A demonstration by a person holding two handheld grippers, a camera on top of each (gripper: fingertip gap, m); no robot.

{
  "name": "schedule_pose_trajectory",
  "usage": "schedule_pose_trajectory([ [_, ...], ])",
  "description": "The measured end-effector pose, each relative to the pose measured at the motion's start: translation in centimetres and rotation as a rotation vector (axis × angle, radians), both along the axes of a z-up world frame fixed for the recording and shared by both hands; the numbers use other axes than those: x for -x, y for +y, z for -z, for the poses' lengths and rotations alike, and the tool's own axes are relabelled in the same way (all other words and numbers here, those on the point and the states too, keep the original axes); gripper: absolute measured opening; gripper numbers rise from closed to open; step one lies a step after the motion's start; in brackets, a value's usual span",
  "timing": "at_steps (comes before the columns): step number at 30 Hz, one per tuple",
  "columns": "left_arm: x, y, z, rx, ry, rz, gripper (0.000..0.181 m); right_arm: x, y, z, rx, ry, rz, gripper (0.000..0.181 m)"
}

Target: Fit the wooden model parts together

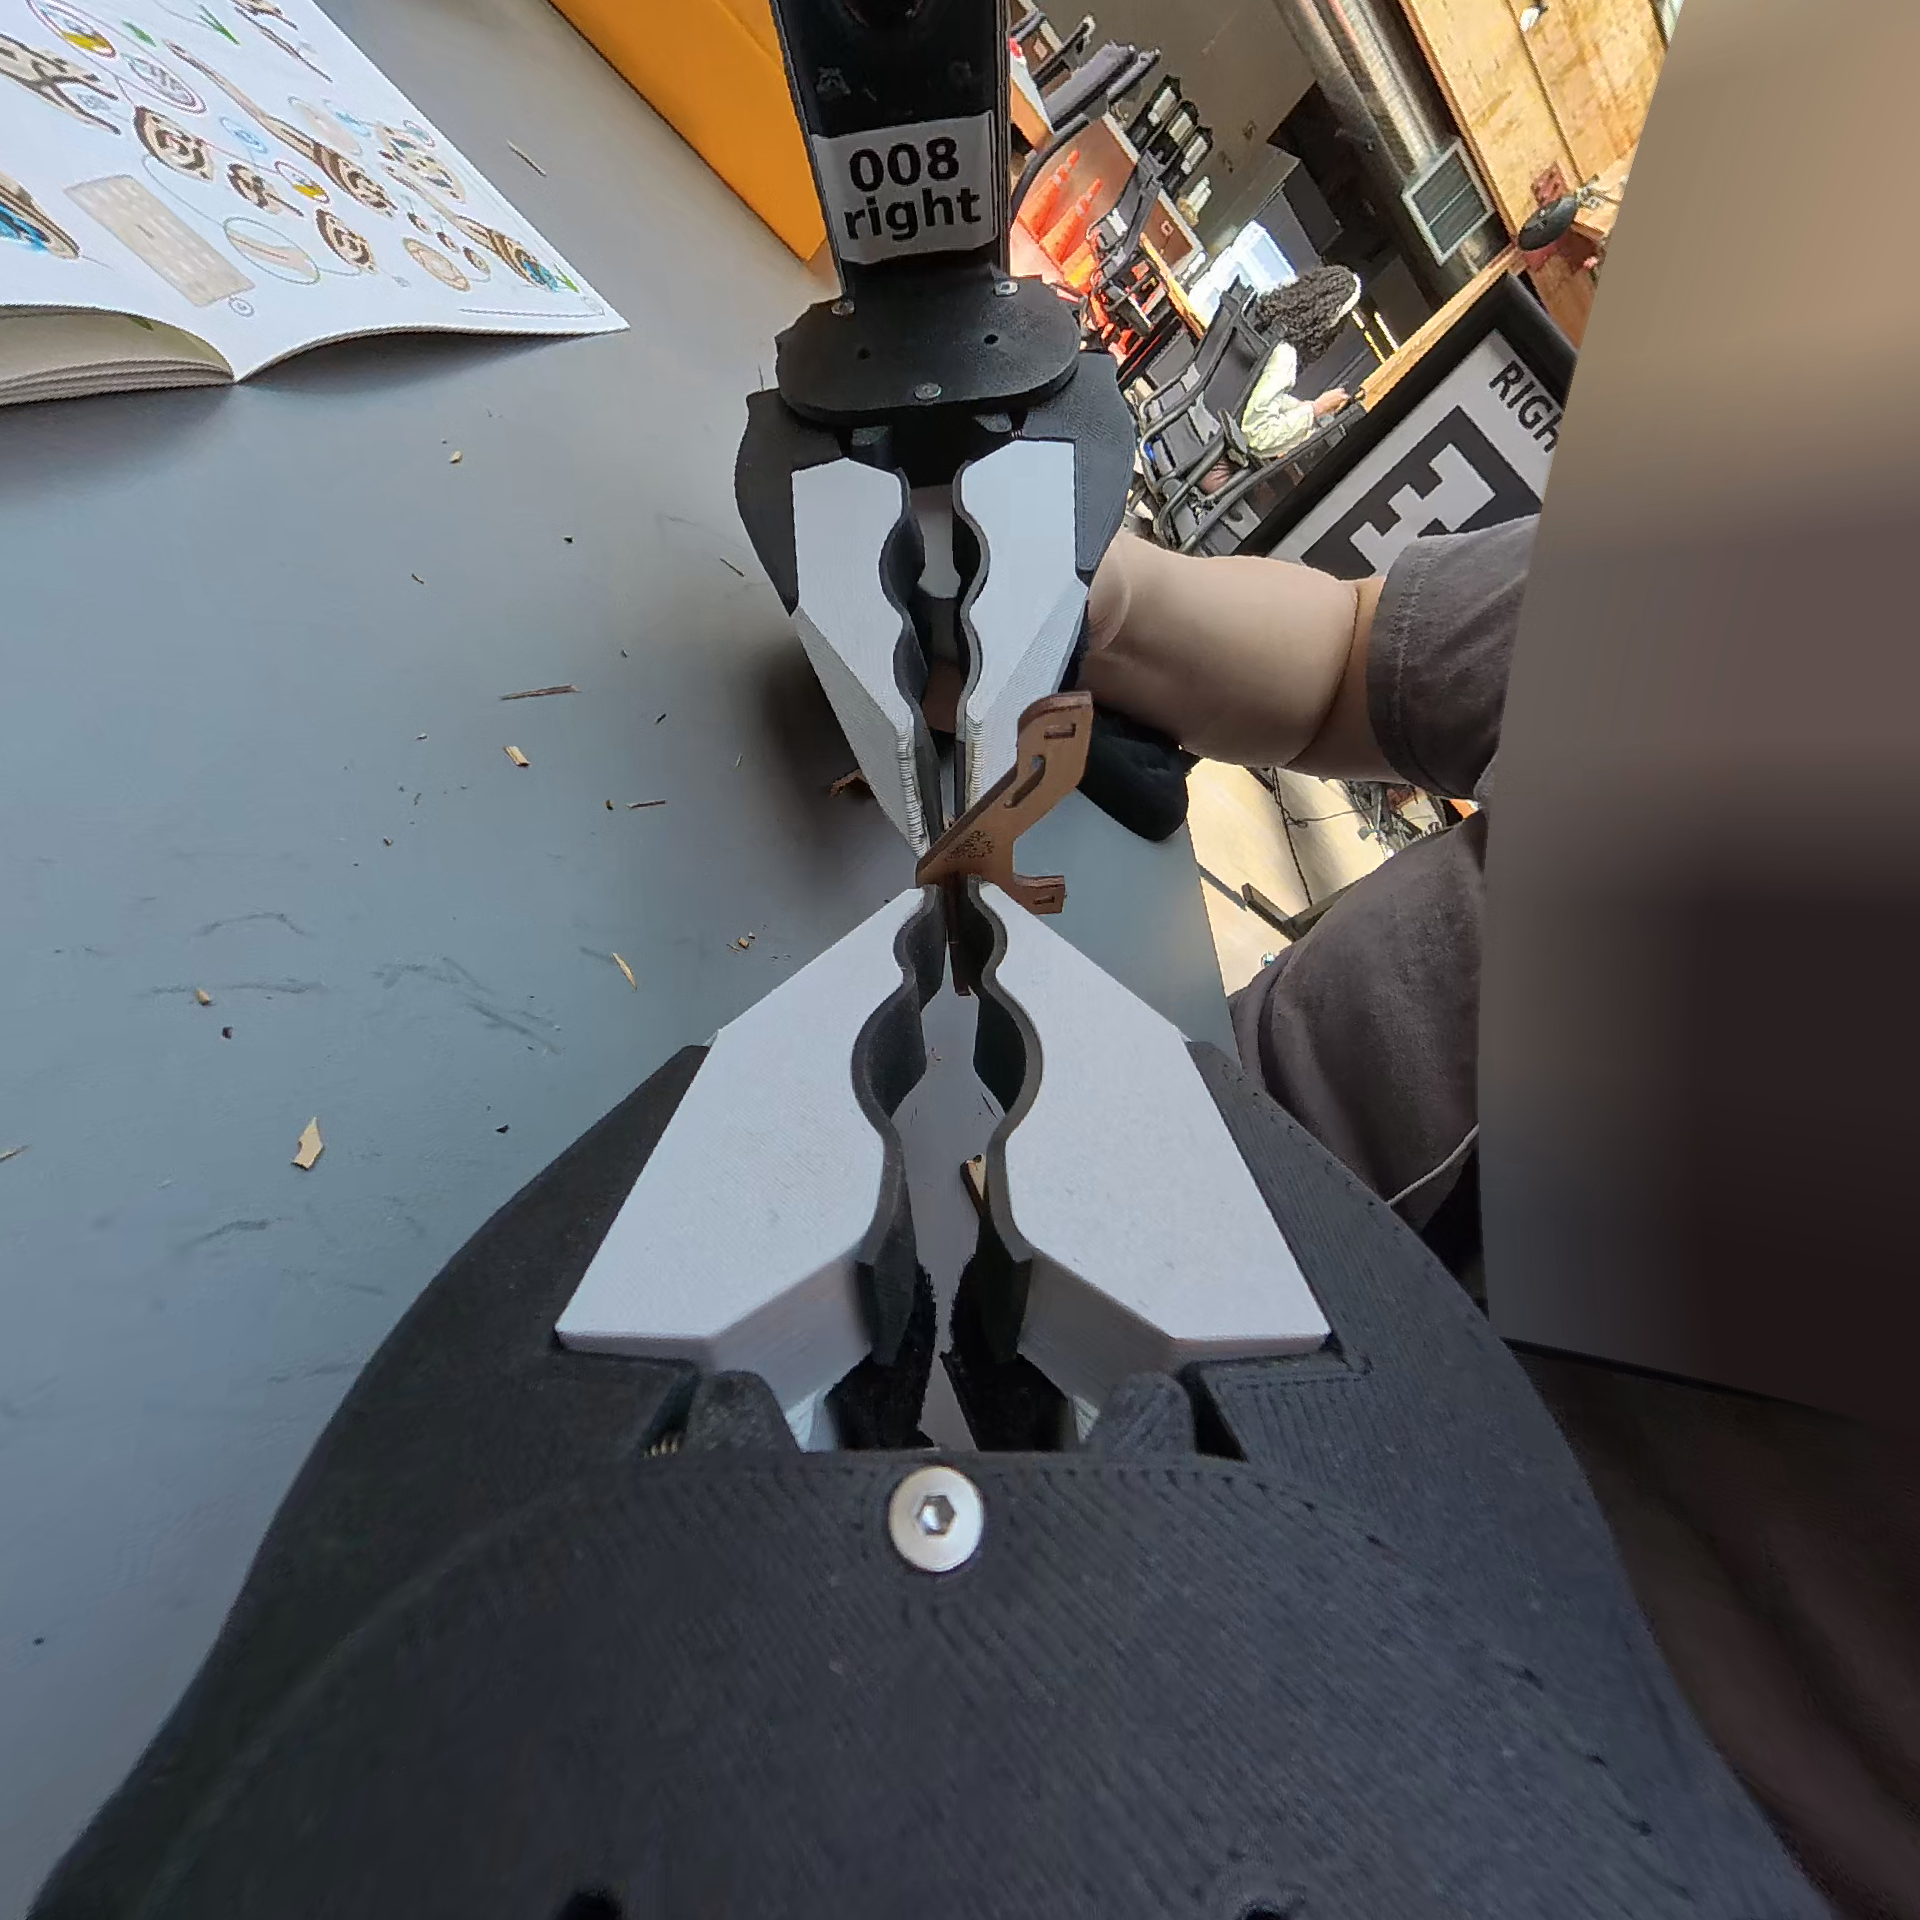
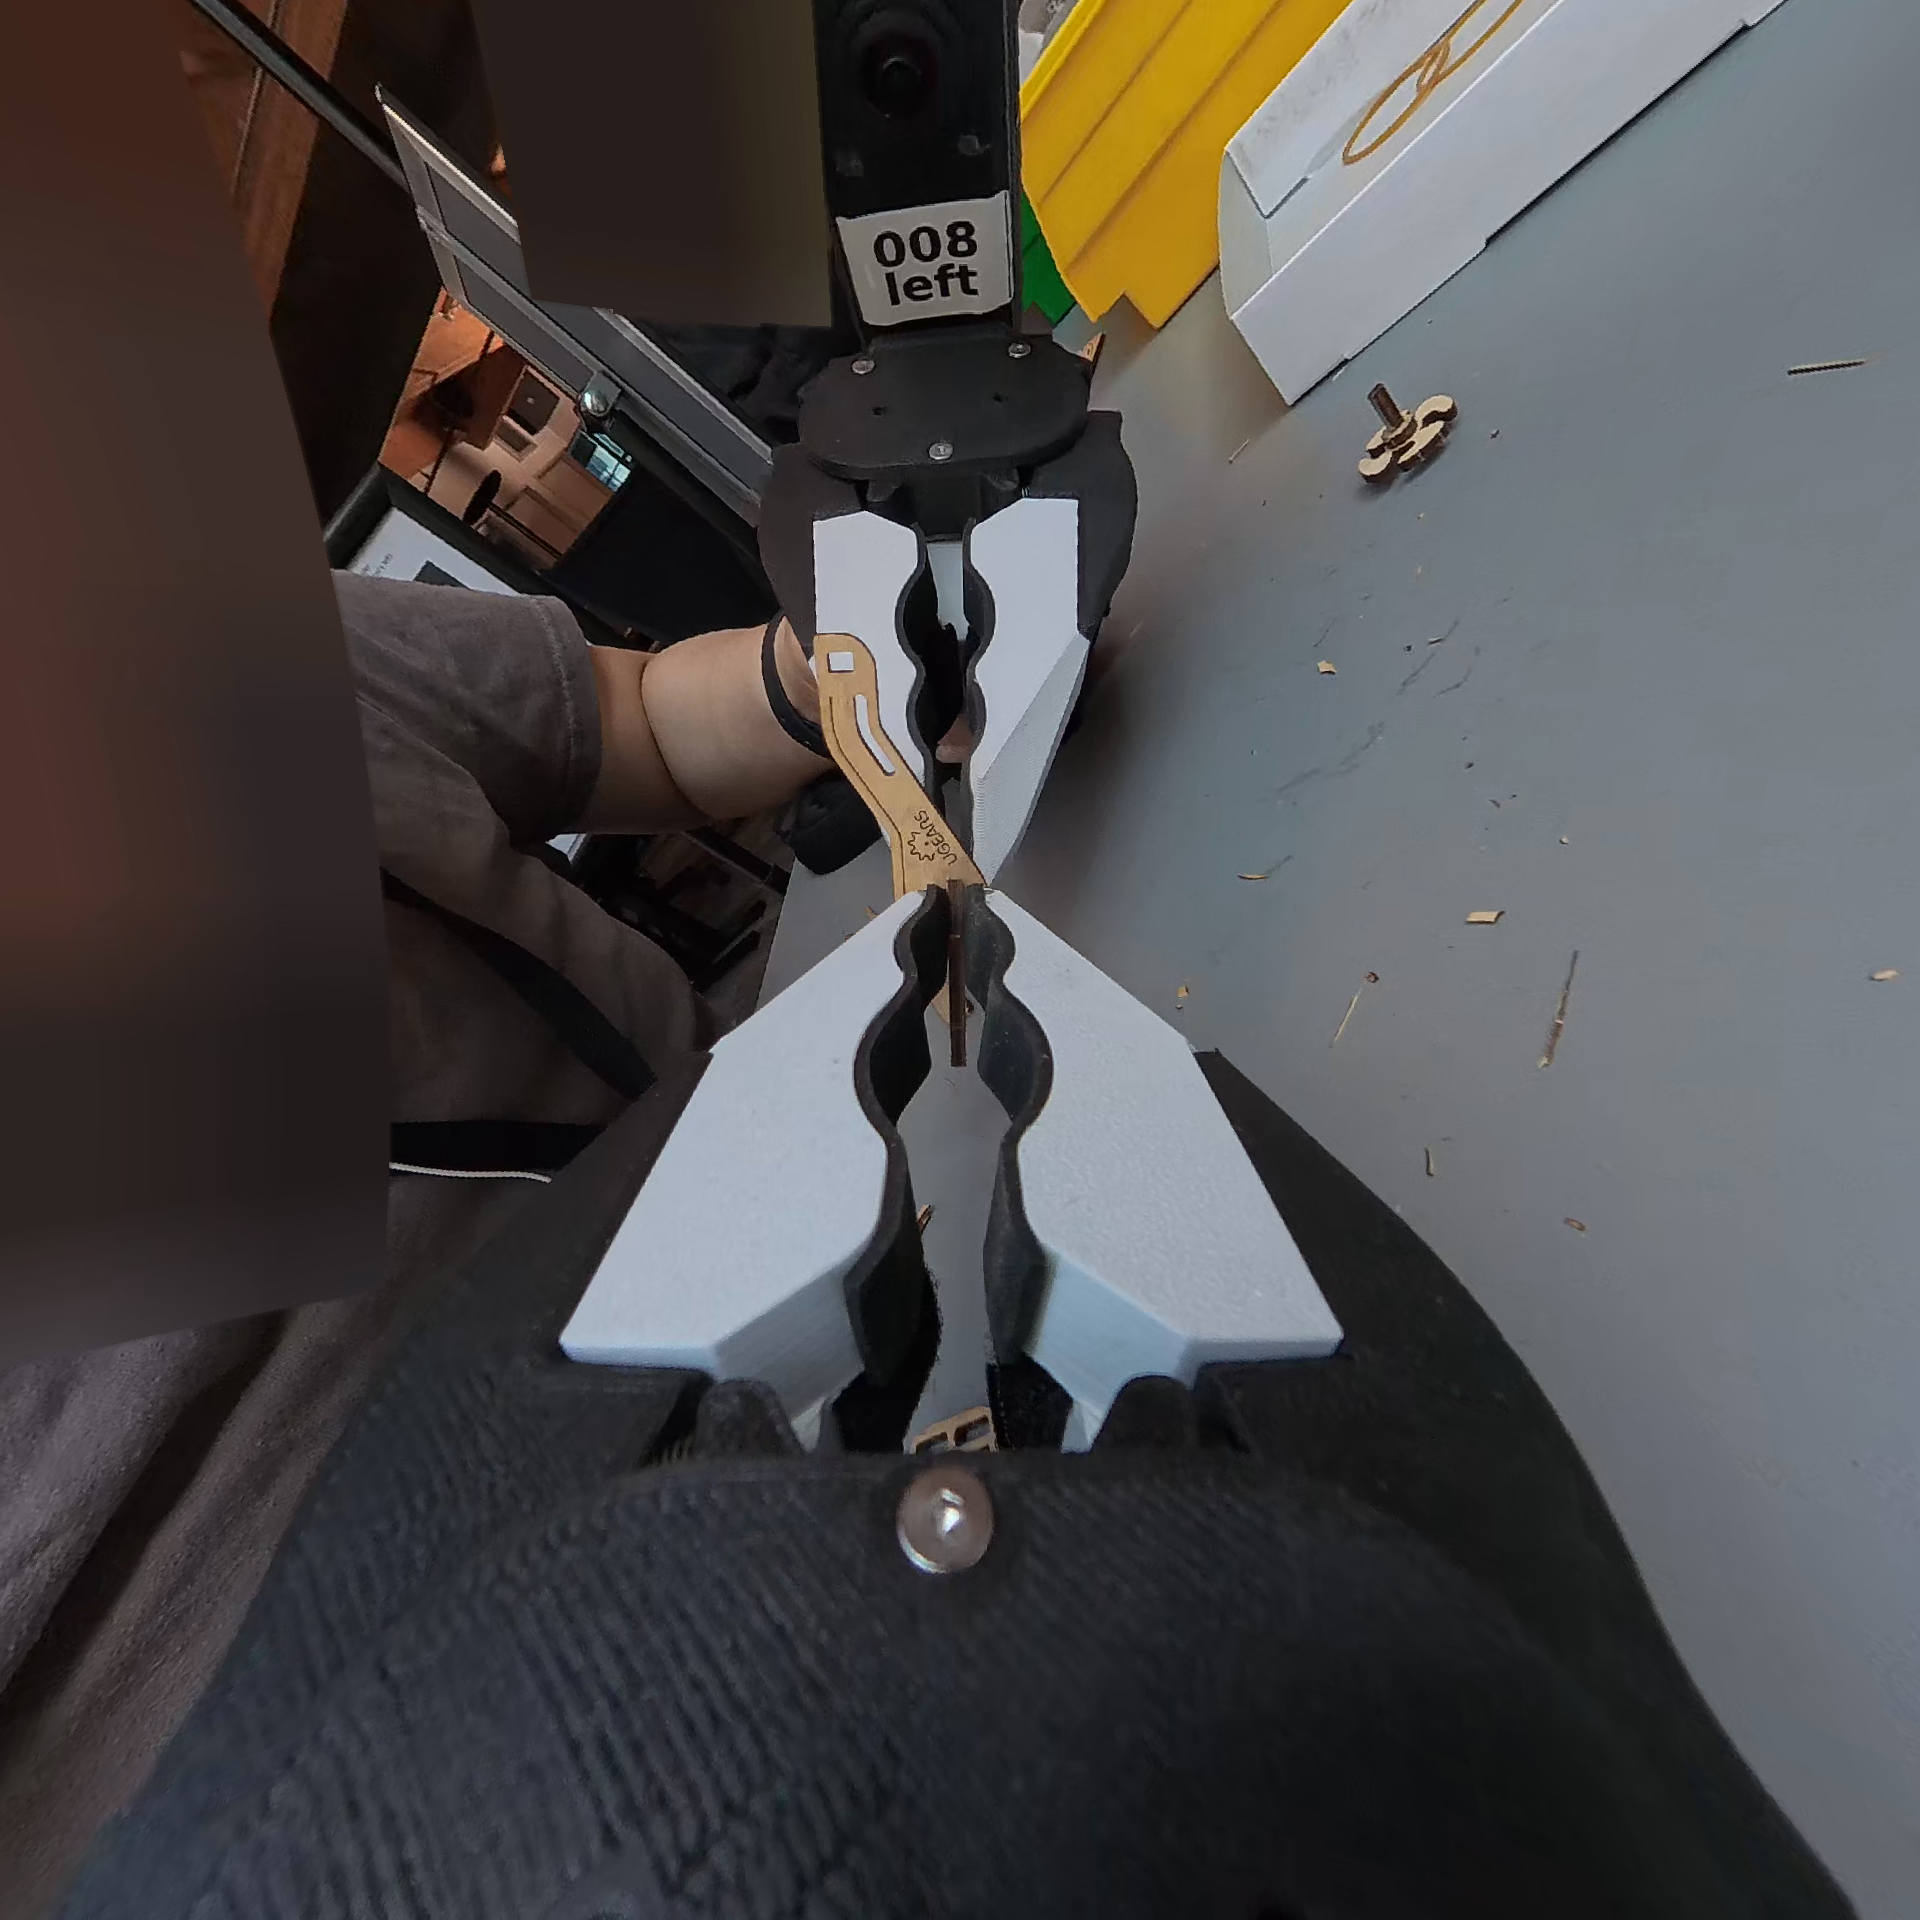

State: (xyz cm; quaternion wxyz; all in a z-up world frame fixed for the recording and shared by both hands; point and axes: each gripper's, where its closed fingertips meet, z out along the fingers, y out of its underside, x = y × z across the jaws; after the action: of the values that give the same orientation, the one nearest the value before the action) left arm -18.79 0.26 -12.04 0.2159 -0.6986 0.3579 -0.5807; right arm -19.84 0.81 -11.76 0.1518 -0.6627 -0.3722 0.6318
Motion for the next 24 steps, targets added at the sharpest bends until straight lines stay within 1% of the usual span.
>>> schedule_pose_trajectory([
  [3, 0.0, 0.1, 0.0, -0.002, -0.002, -0.005, 0.0, 0.0, 0.1, -0.1, 0.004, 0.003, 0.002, 0.001],
  [5, 0.1, 0.5, -0.2, 0.001, -0.016, -0.034, 0.0, 0.0, 0.5, -0.2, 0.015, 0.013, 0.02, 0.001],
  [9, 0.0, 0.9, -0.7, 0.033, -0.053, -0.047, 0.0, -0.1, 0.8, -0.6, 0.039, 0.038, 0.026, 0.001],
  [10, 0.1, 0.9, -0.7, 0.03, -0.053, -0.047, 0.002, -0.2, 0.9, -0.8, 0.042, 0.051, 0.025, 0.001],
  [12, 0.1, 0.8, -0.8, 0.036, -0.057, -0.046, 0.014, -0.4, 1.4, -1.3, 0.042, 0.087, 0.05, 0.001],
  [15, 0.3, 0.8, -1.3, 0.057, -0.086, -0.041, 0.016, -0.8, 2.2, -2.0, 0.017, 0.132, 0.091, 0.001],
  [19, 0.3, 1.4, -1.9, 0.035, -0.116, -0.068, 0.015, -0.8, 2.3, -2.6, -0.066, 0.15, 0.104, 0.001],
  [21, 0.1, 1.4, -2.2, 0.007, -0.124, -0.066, 0.011, -0.8, 2.2, -3.6, -0.081, 0.196, 0.115, 0.001],
  [22, 0.0, 1.4, -2.4, -0.002, -0.129, -0.068, 0.014, -0.9, 2.3, -4.1, -0.09, 0.215, 0.122, 0.001],
  [23, -0.1, 1.4, -2.8, -0.01, -0.147, -0.066, 0.012, -0.9, 2.4, -4.5, -0.102, 0.229, 0.135, 0.001],
  [24, -0.1, 1.3, -3.4, -0.021, -0.171, -0.058, 0.004, -0.9, 2.5, -4.9, -0.114, 0.243, 0.151, 0.001],
])
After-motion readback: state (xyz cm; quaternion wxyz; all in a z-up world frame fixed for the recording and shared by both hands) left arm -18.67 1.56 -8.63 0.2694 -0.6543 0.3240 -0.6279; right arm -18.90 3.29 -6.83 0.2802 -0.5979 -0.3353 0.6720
